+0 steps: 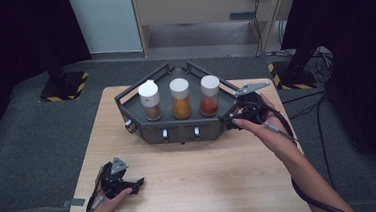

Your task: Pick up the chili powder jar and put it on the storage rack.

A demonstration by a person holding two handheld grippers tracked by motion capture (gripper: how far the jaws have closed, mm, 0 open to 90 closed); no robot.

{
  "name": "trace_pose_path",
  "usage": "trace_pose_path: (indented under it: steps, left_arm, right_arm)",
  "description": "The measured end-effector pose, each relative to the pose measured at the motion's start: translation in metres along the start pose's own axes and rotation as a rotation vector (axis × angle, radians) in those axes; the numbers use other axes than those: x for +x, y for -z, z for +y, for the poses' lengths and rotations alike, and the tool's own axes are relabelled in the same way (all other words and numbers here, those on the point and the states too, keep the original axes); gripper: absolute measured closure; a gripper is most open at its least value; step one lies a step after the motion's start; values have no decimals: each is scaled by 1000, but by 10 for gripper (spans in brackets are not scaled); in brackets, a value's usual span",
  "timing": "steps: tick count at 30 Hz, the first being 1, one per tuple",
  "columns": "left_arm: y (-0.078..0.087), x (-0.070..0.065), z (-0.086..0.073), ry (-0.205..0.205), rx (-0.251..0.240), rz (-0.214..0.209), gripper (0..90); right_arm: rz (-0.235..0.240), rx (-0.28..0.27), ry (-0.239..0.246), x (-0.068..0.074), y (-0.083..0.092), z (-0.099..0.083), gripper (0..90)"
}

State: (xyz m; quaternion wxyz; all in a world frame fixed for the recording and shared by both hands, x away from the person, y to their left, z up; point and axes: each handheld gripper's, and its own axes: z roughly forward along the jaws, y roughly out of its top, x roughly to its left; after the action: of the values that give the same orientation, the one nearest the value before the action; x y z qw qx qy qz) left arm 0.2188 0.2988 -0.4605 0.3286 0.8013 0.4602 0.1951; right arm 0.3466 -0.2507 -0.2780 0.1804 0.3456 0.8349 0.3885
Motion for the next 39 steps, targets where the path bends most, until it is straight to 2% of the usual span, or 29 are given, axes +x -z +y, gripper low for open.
trace_pose_path:
  steps: [24,39]
  left_arm:
    - [0,-1,0,2,0,3,0]
    - [0,-1,0,2,0,3,0]
  right_arm:
    - [-1,41,-7,4,-9,-31,47]
    - [4,60,-17,4,-14,-59,46]
